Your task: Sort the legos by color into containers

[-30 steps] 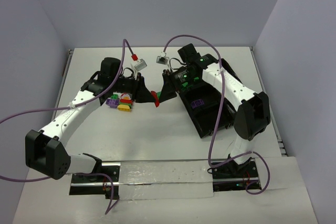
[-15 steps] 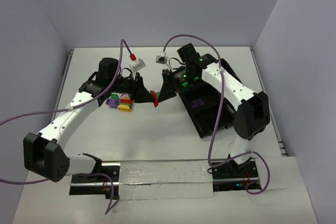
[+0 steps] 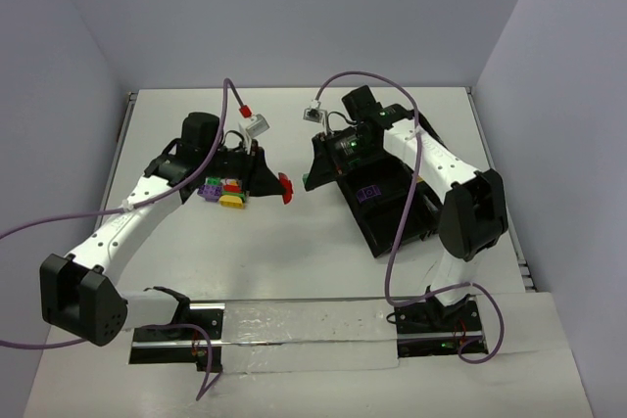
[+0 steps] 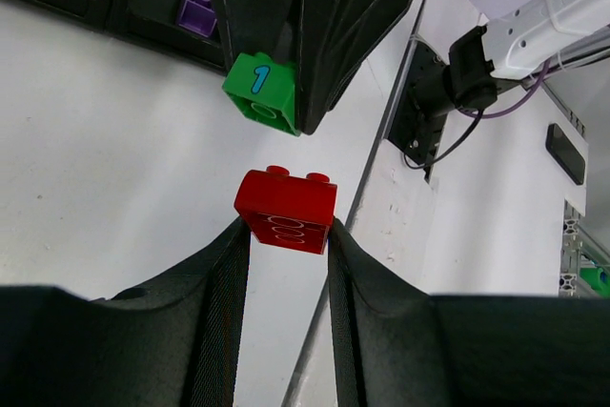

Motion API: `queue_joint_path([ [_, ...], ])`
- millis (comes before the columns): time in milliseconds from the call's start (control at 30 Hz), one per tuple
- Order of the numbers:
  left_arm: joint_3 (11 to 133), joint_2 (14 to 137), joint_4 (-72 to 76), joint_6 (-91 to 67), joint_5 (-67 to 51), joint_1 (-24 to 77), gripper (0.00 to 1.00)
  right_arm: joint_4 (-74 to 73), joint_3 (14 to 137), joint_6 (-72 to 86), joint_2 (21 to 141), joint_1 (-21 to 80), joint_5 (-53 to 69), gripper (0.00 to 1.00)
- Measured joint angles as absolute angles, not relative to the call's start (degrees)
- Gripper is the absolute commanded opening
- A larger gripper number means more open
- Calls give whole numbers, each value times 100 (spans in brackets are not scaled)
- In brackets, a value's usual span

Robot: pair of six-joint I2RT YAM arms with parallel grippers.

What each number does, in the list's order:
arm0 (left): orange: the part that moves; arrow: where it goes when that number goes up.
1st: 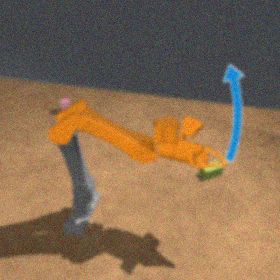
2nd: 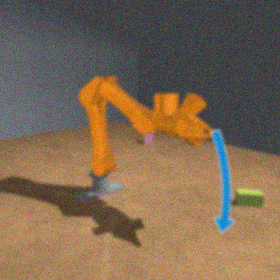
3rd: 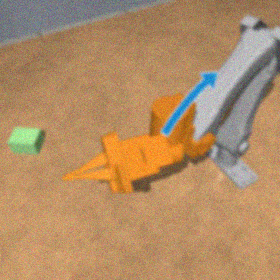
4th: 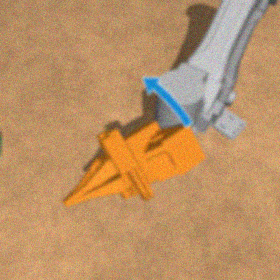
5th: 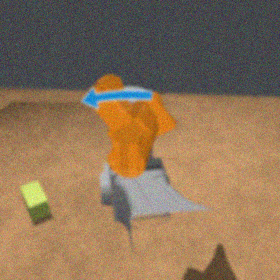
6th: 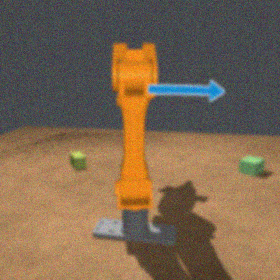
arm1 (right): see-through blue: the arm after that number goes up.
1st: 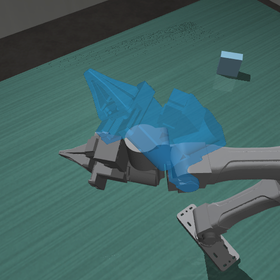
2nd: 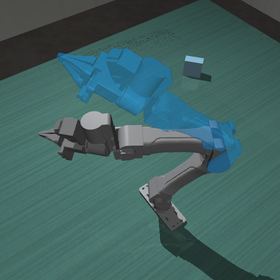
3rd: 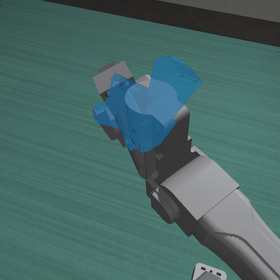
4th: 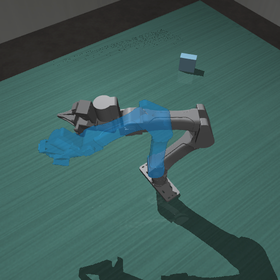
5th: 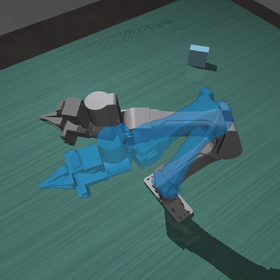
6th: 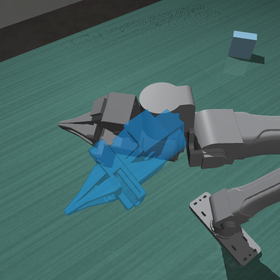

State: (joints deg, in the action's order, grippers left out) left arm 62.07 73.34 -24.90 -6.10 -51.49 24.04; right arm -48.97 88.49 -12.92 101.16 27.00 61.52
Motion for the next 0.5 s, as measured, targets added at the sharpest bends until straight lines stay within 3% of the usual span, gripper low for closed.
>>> queue_joint_path([
  [300,6178,7315,-2491,-696,-4267,2388,0,-3946,8604,420,9787,2384,3500,0],
  [500,6178,7369,-2481,-996,-3213,2388,0,-3645,8603,1653,9803,1985,1176,9],
])
